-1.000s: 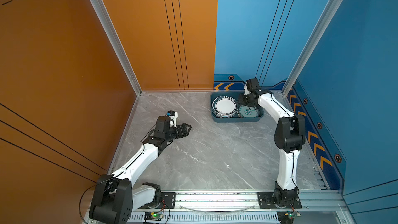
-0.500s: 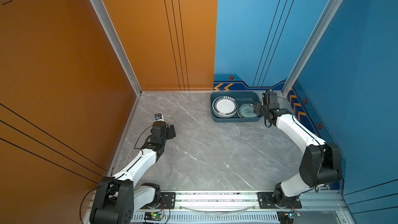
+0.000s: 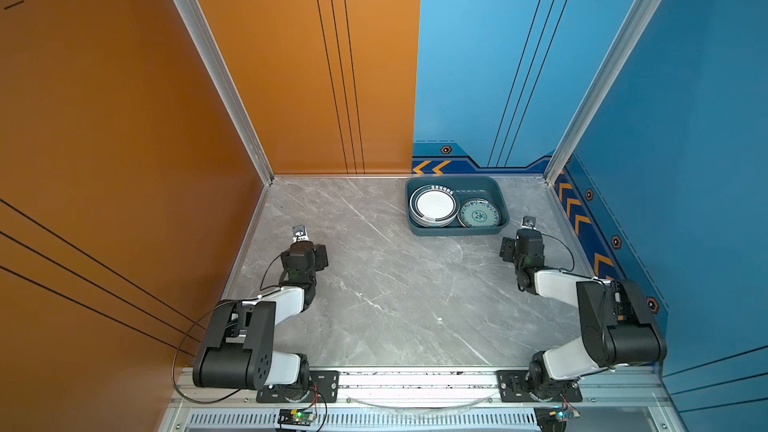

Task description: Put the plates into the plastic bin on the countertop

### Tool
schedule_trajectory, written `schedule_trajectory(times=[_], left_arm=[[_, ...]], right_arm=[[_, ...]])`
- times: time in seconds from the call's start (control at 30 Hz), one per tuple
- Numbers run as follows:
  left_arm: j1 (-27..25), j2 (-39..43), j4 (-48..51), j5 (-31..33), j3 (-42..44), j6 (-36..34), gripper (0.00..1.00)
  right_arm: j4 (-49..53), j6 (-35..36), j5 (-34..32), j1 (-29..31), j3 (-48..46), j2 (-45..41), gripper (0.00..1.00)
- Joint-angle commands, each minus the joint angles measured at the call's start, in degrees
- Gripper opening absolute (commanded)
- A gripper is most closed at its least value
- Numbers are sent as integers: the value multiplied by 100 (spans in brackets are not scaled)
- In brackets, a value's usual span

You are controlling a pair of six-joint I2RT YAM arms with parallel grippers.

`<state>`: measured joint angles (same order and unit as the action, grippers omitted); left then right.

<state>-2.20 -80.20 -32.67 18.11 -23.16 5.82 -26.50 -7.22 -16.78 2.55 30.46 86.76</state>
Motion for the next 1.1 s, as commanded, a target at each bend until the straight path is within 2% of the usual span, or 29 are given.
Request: schedule_trajectory(times=[0.0,0.07,0.1,0.13,0.17,0.2,0.3,0.43,0.97,1.07], left_arm=[[23,-272,-778,-345,-174,-373,90],[21,-709,-1188,-444,-200,-443,90],[-35,-702,-1110,-489,-255,-536,90],[-76,-664,-945,-472,-290,-564,91],[-88,-687,-957,-445,-304,-565,93],[-97,-683,-970,-431,-299,-565,100],[-90,-670,-974,-439,-290,-565,98],[-88,-678,-970,-440,-293,-566,98],[-119,-690,-970,-414,-299,-582,98],[-119,-680,-970,-406,-294,-582,98]], right_arm=[[-1068,117,65,-44,-275,-125,77],[-1334,156,271,-78,-421,-139,83],[-1465,175,430,-111,-517,-159,97],[-1729,178,574,-151,-641,-124,100],[-1994,176,606,-167,-773,-76,100],[-2202,164,585,-167,-860,-19,100],[-2524,186,609,-158,-989,77,100],[-2373,320,424,-17,-906,86,100],[-2377,327,417,-4,-919,85,100],[-2638,332,416,-3,-1065,56,100]])
